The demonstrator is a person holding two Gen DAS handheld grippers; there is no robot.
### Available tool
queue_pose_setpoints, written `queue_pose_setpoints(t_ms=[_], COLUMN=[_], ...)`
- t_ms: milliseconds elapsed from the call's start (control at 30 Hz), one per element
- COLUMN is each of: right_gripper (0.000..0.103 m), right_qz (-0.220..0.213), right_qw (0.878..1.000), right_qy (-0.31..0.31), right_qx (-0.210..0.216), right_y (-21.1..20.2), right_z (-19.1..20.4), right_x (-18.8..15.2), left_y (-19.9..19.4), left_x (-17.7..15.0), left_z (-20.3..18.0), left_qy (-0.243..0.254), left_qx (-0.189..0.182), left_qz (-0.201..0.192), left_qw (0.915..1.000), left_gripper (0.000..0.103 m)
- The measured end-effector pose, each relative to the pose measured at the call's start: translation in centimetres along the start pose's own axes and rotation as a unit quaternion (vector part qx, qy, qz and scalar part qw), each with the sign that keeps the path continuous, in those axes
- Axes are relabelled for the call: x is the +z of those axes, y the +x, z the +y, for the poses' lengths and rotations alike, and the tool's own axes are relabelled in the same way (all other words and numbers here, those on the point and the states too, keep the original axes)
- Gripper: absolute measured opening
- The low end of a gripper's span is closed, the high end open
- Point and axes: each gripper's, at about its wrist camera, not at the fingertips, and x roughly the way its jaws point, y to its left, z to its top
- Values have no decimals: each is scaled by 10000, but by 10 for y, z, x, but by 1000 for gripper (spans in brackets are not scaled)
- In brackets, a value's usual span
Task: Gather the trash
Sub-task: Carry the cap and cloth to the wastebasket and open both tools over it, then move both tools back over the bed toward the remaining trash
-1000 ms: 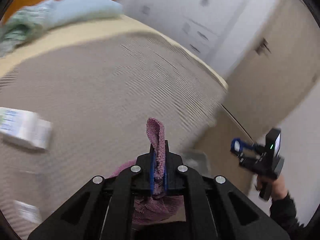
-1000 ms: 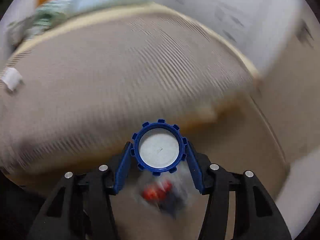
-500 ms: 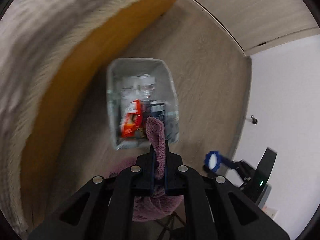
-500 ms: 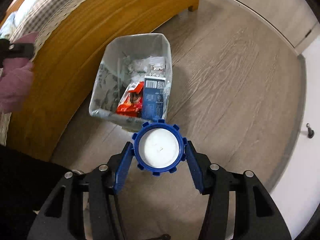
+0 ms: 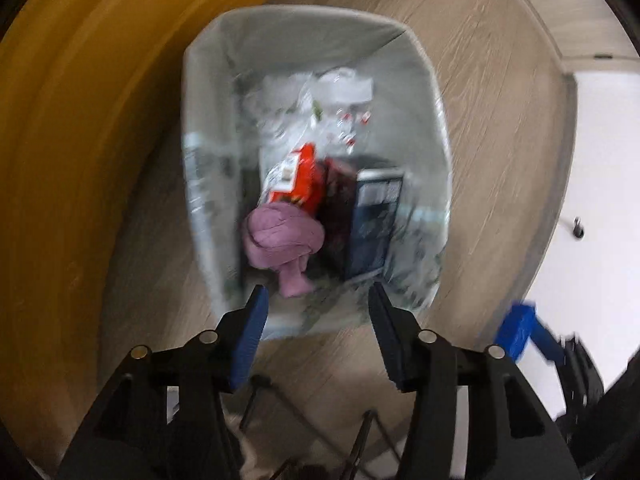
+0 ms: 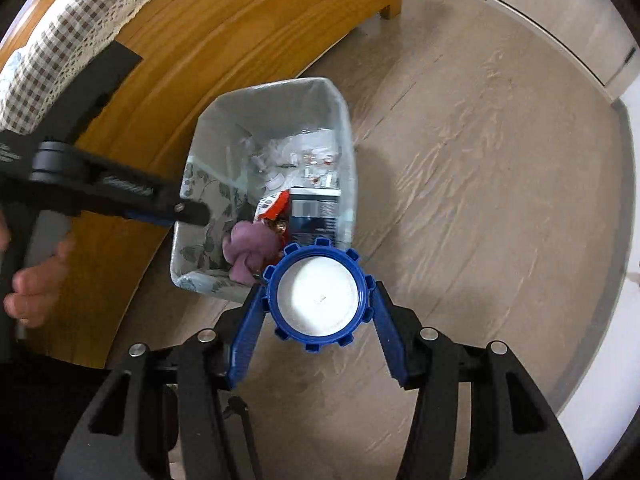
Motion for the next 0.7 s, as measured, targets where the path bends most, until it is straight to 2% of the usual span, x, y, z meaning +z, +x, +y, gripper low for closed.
queue_pose_setpoints(t_ms=[67,133,200,233,267,333,433,467,567,700], right_gripper=[53,53,53,53,53,53,73,73,73,73], right_qz=[4,-3,32,35,38,-1,-185,-236,-362,-608], right_qw=[10000,9998,9994,9991,9985,9962,9946,9952,9969,9962], right_qy=[-43,-144,-316,-420,-554,-866,-999,-907,-679,-600], right_qx=[52,138,108,56,-16,-122,-219,-286,-130,-146], right_y=[7,17,26,31,36,44,46,44,28,-3], right_z=[6,15,27,33,41,59,71,72,70,68], right_x=[9,25,39,46,56,76,98,107,114,104], left_y=[-22,-59,-100,-115,-135,-154,-178,-186,-202,-213], left_x=[-7,-18,-39,-49,-65,-84,-104,-107,-112,-119], left_z=[7,8,8,10,15,22,31,32,35,43], left_qy=[49,387,719,763,757,607,368,335,153,-26], left_qx=[214,667,1058,1197,1234,1102,884,930,1097,925], left_qz=[-90,-585,-1343,-1643,-2028,-2304,-2686,-2839,-3218,-3310], left_qw=[9997,9953,9826,9761,9685,9649,9585,9538,9403,9391], left_gripper=[50,53,68,71,71,71,71,71,71,71])
